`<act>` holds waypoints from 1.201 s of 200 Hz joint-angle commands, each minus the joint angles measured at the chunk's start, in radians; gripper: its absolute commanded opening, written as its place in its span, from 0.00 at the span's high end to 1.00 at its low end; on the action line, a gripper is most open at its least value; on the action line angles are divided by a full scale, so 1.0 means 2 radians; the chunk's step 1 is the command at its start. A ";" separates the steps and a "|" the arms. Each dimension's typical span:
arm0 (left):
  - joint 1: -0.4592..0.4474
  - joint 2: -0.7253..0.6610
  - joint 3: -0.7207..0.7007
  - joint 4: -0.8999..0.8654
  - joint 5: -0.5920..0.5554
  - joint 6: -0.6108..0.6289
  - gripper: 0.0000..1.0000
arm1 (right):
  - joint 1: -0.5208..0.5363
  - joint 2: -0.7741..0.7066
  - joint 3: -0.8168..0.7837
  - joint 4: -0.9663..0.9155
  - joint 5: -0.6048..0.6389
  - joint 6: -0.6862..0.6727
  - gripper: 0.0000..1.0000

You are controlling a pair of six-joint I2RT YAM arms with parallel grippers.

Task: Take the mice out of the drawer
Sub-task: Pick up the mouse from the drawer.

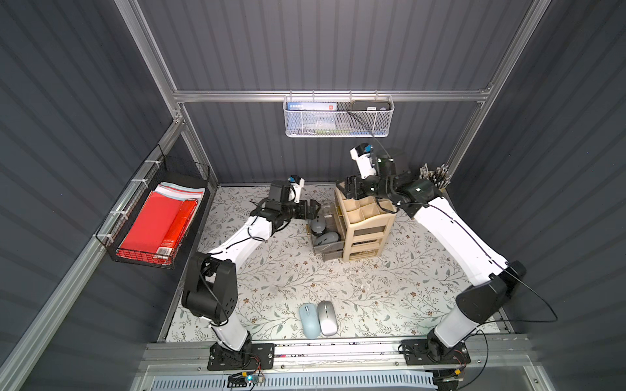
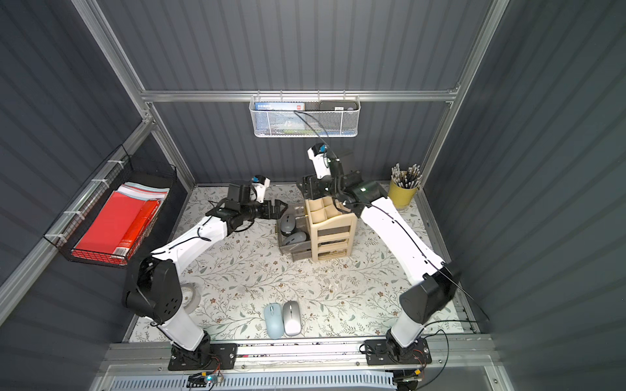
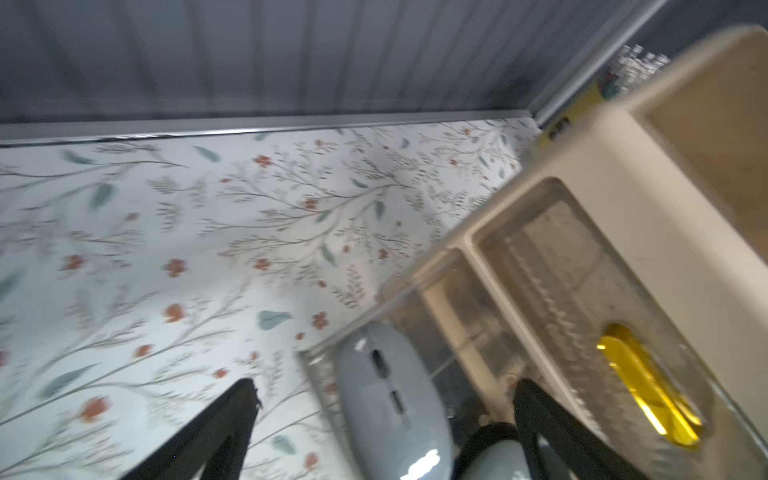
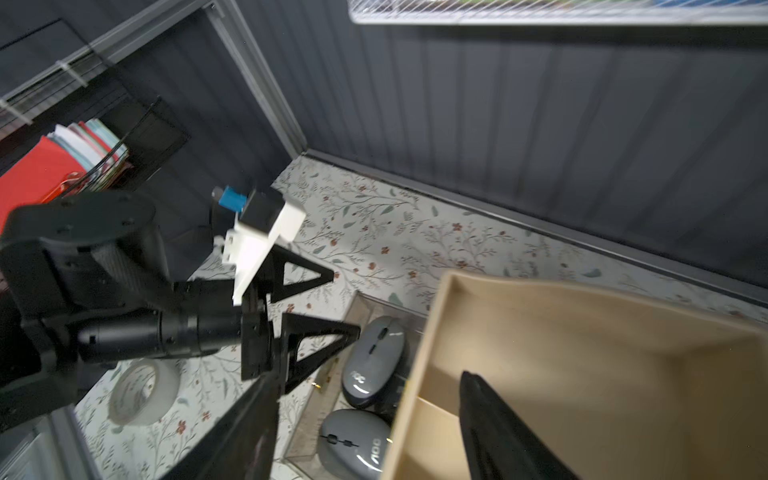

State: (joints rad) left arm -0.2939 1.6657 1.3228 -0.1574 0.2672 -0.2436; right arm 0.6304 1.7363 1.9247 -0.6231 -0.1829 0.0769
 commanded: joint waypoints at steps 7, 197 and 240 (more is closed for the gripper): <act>0.055 -0.029 -0.004 -0.054 -0.059 0.006 0.01 | 0.050 0.083 0.084 -0.126 0.025 -0.054 0.31; 0.134 -0.073 -0.050 -0.040 -0.117 -0.019 0.01 | 0.080 0.317 0.194 -0.183 0.149 0.069 0.38; 0.134 -0.074 -0.052 -0.036 -0.109 -0.017 0.01 | 0.081 0.338 0.188 -0.184 0.152 0.076 0.30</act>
State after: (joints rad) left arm -0.0254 1.5555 1.2354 -0.2417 0.0338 -0.2737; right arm 0.7940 2.3672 2.3180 -0.9859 0.1093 0.2115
